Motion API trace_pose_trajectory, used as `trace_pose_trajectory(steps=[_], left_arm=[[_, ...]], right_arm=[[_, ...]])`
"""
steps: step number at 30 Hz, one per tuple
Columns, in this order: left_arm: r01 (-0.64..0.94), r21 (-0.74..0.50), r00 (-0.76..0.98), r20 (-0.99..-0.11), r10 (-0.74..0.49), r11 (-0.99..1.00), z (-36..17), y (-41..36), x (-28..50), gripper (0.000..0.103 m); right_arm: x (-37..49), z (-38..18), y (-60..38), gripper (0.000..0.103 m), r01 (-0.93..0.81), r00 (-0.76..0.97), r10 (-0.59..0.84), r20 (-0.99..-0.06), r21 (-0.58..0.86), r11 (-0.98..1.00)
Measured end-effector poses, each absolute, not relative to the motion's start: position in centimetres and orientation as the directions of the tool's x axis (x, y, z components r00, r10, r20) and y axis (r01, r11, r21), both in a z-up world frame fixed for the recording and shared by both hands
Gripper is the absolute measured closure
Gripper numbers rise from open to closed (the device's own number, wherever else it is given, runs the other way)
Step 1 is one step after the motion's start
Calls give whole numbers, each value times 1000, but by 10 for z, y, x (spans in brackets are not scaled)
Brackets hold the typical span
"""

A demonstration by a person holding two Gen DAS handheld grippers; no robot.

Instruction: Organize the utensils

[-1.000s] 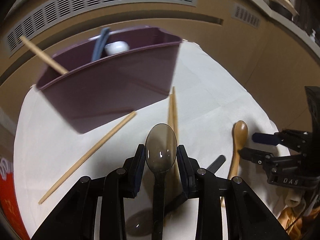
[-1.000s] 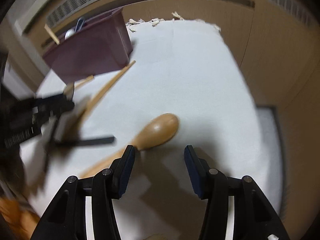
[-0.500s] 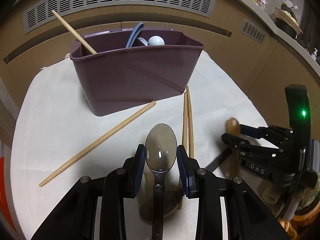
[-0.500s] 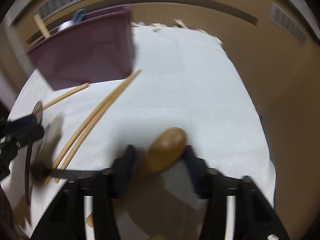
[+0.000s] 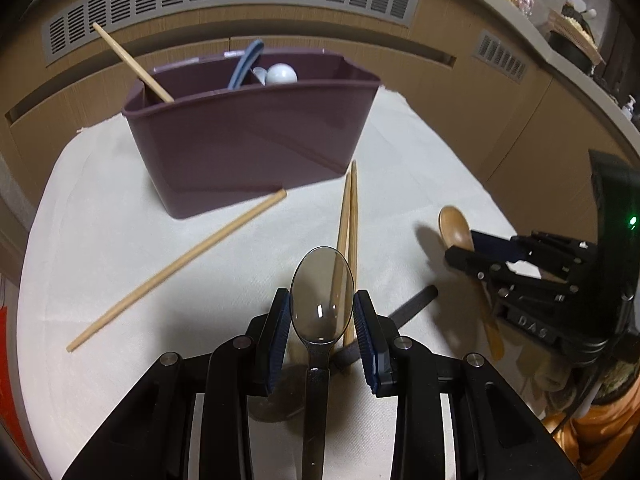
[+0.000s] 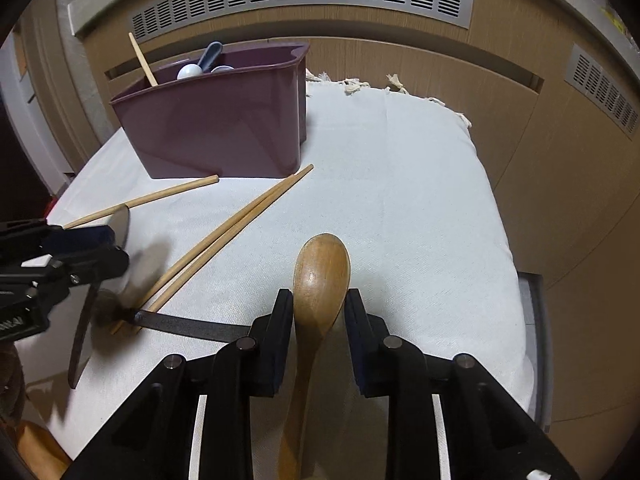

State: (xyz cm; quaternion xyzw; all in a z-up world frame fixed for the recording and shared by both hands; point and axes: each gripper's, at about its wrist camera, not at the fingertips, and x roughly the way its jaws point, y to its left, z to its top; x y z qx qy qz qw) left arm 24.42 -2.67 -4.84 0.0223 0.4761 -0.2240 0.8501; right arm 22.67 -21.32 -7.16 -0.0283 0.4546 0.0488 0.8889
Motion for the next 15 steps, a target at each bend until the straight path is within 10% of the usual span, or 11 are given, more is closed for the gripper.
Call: trace_pose_trajectory(steps=[15], left_arm=[[478,-186,419,-811,-409,858,-38,-50,235,70]], right_arm=[[233,-68,-213,79,-183,576,142,-805,42,982]])
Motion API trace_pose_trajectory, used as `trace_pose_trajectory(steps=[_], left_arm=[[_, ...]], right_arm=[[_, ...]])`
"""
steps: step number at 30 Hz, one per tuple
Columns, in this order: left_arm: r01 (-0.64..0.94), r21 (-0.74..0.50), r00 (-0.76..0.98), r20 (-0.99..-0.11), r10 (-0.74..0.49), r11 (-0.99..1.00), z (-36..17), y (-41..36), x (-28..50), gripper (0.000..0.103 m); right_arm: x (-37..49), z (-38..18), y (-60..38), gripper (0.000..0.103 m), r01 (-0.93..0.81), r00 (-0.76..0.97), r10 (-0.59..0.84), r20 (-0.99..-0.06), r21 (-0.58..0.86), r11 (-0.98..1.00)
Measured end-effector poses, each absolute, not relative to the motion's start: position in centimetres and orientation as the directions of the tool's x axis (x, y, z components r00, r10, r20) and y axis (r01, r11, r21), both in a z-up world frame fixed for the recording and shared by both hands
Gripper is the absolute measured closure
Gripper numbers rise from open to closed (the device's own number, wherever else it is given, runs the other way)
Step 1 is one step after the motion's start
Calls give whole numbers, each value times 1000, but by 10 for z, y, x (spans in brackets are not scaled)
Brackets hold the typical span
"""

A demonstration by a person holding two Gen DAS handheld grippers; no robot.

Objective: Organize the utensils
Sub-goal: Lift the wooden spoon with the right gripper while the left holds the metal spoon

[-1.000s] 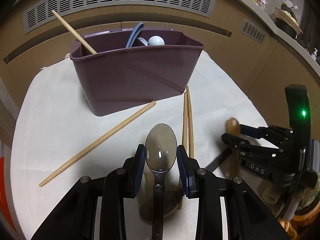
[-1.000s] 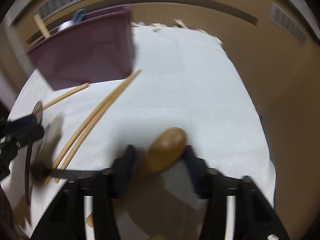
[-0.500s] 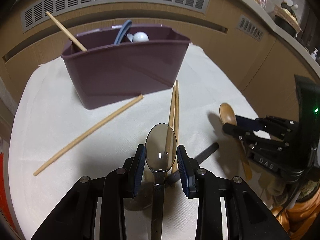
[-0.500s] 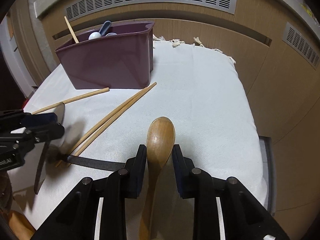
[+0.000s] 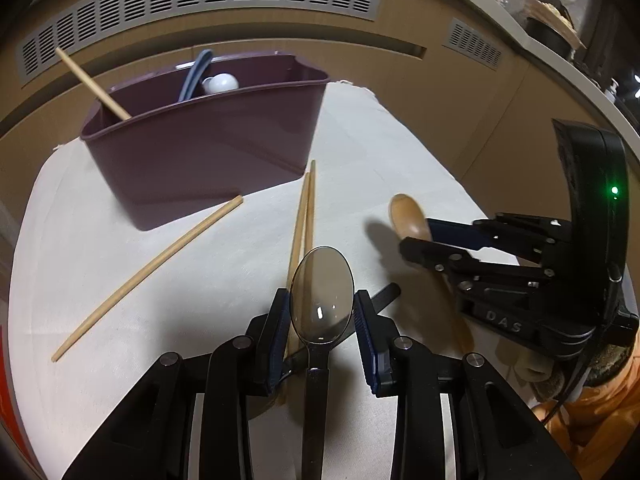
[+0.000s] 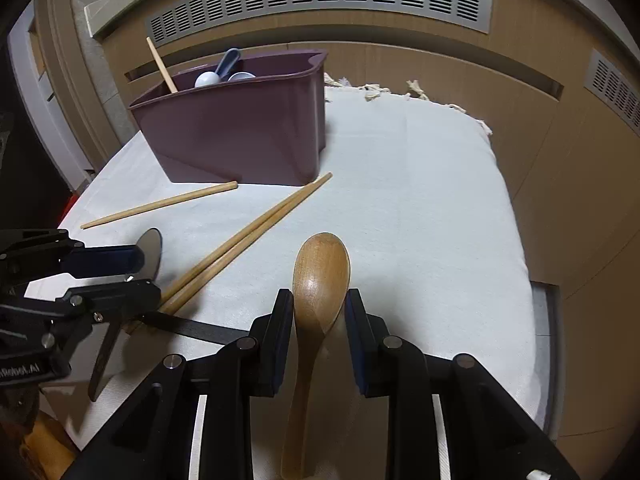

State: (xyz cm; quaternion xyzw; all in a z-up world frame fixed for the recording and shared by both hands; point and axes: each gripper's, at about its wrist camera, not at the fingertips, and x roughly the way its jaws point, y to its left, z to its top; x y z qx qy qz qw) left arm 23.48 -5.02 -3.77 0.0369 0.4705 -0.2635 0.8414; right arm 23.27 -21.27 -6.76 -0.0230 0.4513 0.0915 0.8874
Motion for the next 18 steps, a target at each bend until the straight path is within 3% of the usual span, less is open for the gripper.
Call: trace_pose_trajectory(steps=[18], left_arm=[[488,-188,458,-776,-434,852,-15,-55,239,70]], right_arm=[[242,-67,-207,79,-202,580,165,-798,55,978]])
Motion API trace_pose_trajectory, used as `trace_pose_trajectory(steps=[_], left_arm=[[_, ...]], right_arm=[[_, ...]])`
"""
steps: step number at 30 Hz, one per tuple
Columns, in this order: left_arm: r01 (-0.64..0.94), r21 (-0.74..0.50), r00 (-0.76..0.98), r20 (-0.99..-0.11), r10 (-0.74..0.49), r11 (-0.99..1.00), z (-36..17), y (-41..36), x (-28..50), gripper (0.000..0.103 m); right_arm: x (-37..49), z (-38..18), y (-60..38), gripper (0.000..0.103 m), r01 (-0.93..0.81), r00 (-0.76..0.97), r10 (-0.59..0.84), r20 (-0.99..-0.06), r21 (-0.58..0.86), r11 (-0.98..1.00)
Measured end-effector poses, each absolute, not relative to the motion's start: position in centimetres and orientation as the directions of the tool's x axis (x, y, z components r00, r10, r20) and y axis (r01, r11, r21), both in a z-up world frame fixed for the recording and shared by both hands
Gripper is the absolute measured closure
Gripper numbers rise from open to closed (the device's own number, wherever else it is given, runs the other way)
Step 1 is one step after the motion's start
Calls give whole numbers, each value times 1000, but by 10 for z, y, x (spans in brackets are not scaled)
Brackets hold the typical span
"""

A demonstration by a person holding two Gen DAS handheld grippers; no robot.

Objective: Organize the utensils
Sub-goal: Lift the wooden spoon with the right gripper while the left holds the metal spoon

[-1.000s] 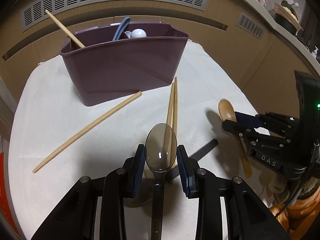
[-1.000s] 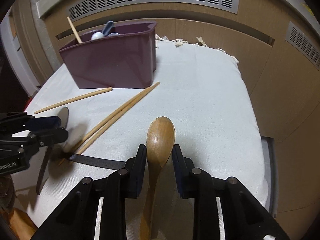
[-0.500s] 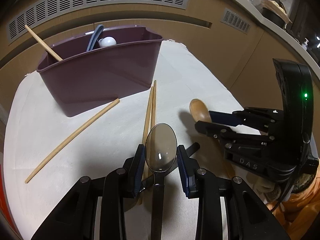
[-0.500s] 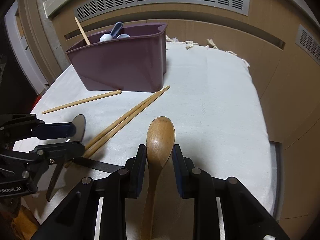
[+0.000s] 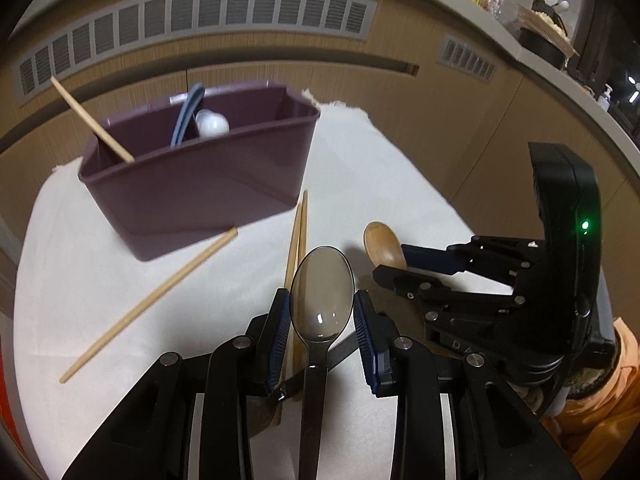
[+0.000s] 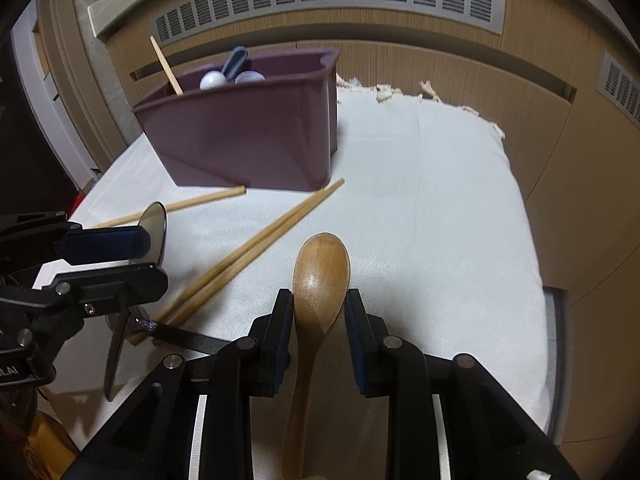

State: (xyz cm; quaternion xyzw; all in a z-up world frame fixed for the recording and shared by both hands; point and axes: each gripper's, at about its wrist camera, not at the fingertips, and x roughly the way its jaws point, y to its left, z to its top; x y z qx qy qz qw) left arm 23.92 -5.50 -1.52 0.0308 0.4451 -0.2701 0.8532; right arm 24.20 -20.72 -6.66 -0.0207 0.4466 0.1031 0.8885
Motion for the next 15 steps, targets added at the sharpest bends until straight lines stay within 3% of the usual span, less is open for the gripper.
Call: trace_pose_trajectory(steps=[15], left_arm=[[472,-196,527,-718,-454,859,19,-48,225,70]], right_arm=[[225,-29,-202,79,-211,638,166,-752,37,977]])
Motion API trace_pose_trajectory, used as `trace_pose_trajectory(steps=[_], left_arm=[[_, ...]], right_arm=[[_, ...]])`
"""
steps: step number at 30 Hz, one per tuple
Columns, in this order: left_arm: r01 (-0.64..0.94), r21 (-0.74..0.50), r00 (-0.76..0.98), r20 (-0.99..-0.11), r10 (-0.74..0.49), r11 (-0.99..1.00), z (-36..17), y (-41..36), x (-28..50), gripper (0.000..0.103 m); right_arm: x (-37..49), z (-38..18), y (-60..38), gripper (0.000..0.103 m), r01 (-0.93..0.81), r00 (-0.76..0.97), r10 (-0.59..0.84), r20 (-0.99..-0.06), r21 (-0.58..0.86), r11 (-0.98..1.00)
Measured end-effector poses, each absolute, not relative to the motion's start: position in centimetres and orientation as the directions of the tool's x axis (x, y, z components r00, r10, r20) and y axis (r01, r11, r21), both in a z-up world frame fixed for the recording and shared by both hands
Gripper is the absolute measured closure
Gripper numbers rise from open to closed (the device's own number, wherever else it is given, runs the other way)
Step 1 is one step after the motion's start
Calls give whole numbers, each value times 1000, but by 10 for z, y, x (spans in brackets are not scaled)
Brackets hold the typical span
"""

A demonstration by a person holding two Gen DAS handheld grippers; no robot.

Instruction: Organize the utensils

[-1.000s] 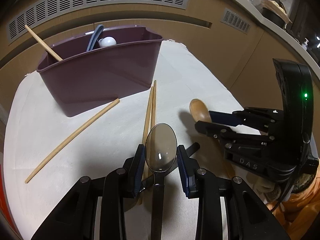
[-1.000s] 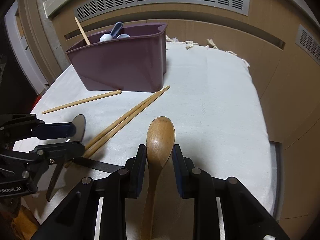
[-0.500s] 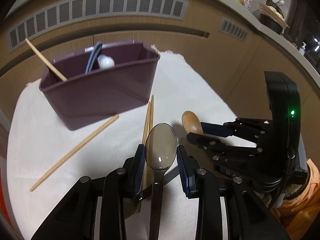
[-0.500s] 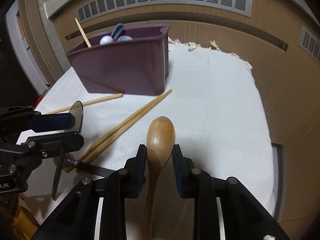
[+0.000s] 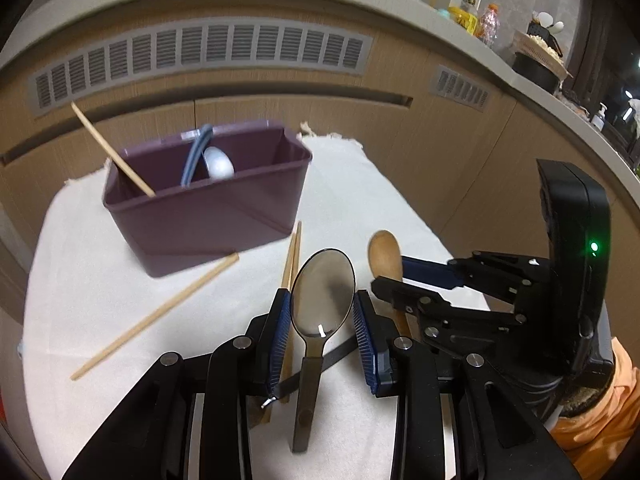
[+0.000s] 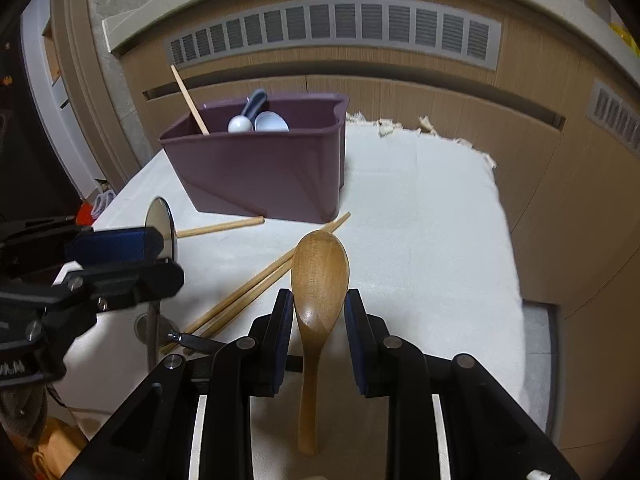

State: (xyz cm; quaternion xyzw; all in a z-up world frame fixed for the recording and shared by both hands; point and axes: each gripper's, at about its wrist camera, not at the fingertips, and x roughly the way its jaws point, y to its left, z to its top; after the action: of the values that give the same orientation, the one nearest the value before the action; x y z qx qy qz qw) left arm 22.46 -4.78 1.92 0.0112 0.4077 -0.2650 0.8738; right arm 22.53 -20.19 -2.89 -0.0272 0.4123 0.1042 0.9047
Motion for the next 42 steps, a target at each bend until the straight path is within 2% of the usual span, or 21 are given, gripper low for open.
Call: trace_pose_trajectory(steps=[3,4,7,8,13,18,20,22,25,32,34,36,38,39,42], left_arm=[[472,-158,569,-697,-437,867,35,-49,224,71],[471,-143,586,-687,-430,871,43,-50,225,71],[471,-111,623,-660,-419,875,62,-51,229,72],[470,-99,640,-646,-415,877,71,-52,231,79],[448,-84,685,-608,-402,890,95,-46,238,80],[405,-108,670,-640,-375,908,81,-26,247,80],[407,-111,644,-670,-371,907,66,-26,252,80],[415,-117,603,-707,-370,902,46,-29,259,79],[408,-136,558,-746,-364,903,19,-28,270,79],[394,-145,497,-797,-343,907,-24,-23,282,76],[385,-158,484,-805,-345,909,-33,-21,287,72],[371,-169,474,-811,-343,913,-41,-18,291,69],[363,-176,465,-817,-342,915,-45,-17,293,69],[361,-178,460,-820,-341,915,-46,-17,293,69],[366,-178,452,-824,-341,914,-48,-20,293,68]], right_arm=[[220,-12,-202,81,-210,670,163,-724,26,977],[218,-3,-202,91,-210,688,164,-707,21,977],[215,23,-201,91,-219,729,171,-663,11,976],[214,29,-200,91,-223,741,172,-649,4,975],[214,52,-194,91,-260,774,183,-606,-41,965],[224,18,-189,91,-344,685,230,-692,-28,939],[233,-7,-186,89,-360,635,232,-737,-16,933],[244,-33,-183,82,-369,584,235,-777,3,930],[260,-59,-180,81,-365,538,232,-811,24,931],[299,-87,-174,79,-345,496,206,-843,26,938],[308,-88,-173,71,-344,496,225,-839,48,938],[313,-90,-172,69,-347,496,231,-837,53,936],[315,-90,-168,69,-354,498,221,-839,36,935],[314,-89,-166,79,-360,498,211,-841,21,933],[304,-87,-166,80,-366,488,198,-850,7,931]])
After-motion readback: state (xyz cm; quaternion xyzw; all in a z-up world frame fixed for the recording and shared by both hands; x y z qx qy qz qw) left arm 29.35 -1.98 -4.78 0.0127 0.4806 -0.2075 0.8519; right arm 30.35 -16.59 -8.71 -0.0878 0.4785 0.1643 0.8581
